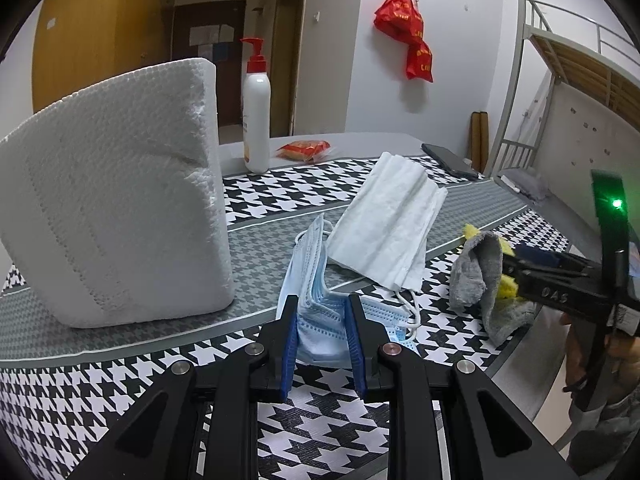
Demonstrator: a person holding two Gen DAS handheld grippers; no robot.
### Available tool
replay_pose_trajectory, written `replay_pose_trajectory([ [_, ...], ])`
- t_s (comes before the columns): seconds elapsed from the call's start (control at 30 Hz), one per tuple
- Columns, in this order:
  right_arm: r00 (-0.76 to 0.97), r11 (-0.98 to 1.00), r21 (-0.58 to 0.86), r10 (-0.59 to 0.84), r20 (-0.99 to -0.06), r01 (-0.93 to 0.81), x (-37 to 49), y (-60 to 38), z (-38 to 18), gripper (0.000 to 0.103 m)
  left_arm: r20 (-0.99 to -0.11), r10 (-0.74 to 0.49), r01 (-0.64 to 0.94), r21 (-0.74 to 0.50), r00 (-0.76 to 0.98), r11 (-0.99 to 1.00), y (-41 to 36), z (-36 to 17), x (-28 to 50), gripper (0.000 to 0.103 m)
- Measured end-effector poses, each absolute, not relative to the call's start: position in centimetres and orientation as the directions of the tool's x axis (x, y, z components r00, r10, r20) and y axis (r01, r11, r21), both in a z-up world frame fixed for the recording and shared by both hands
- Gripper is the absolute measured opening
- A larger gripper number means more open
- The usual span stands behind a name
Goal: Organize soft objects
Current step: 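Grasp the blue mask with the left gripper while the right gripper grasps the yellow net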
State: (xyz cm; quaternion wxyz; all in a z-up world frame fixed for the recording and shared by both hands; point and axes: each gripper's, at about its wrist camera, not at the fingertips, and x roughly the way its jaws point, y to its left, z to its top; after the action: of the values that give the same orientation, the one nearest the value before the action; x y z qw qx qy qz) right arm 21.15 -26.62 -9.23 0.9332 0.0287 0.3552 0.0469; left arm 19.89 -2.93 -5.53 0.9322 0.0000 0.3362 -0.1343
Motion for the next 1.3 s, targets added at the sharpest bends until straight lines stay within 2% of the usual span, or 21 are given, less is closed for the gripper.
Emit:
replay_pose_trajectory([
  [0.27, 0.722, 0.996, 0.065, 0.093, -0.686, -0.067, 21.6, -25.9, -10.2, 0.072, -0.622, -0.251, 0.253, -0.088, 0.741, 0.964, -2.9, -5.5, 19.7, 0.024],
  [0.43, 0.726, 0.996, 0.039, 0.089, -0.682, -0.085, 21.8, -25.5, -10.3, 0.053, -0.620, -0.254, 0.253, -0.091, 0.743, 0.963, -2.8, -5.4, 19.6, 0.024],
  [0.5, 0.726, 0.995, 0.036, 0.094, -0.681, -0.095, 21.7, -25.5, -10.2, 0.039, -0.618, -0.255, 0.255, -0.091, 0.744, 0.963, -2.9, -5.4, 19.5, 0.024],
  [0.6, 0.724, 0.994, 0.054, 0.105, -0.681, -0.093, 21.8, -25.9, -10.1, 0.025, -0.610, -0.257, 0.258, -0.088, 0.750, 0.962, -2.9, -5.1, 19.3, 0.024],
  [0.77, 0.736, 0.992, 0.086, 0.125, -0.665, -0.091, 21.4, -26.7, -9.4, 0.021, -0.595, -0.251, 0.254, -0.080, 0.763, 0.964, -2.9, -4.5, 18.9, 0.024],
  [1.03, 0.793, 0.993, 0.082, 0.120, -0.598, -0.088, 19.7, -27.4, -6.5, 0.021, -0.548, -0.242, 0.248, -0.064, 0.801, 0.967, -2.7, -2.8, 17.7, 0.024],
  [1.3, 0.847, 0.992, 0.067, 0.127, -0.517, -0.108, 17.4, -27.3, -3.1, 0.021, -0.454, -0.219, 0.233, -0.027, 0.864, 0.972, -2.2, 0.1, 15.4, 0.024],
])
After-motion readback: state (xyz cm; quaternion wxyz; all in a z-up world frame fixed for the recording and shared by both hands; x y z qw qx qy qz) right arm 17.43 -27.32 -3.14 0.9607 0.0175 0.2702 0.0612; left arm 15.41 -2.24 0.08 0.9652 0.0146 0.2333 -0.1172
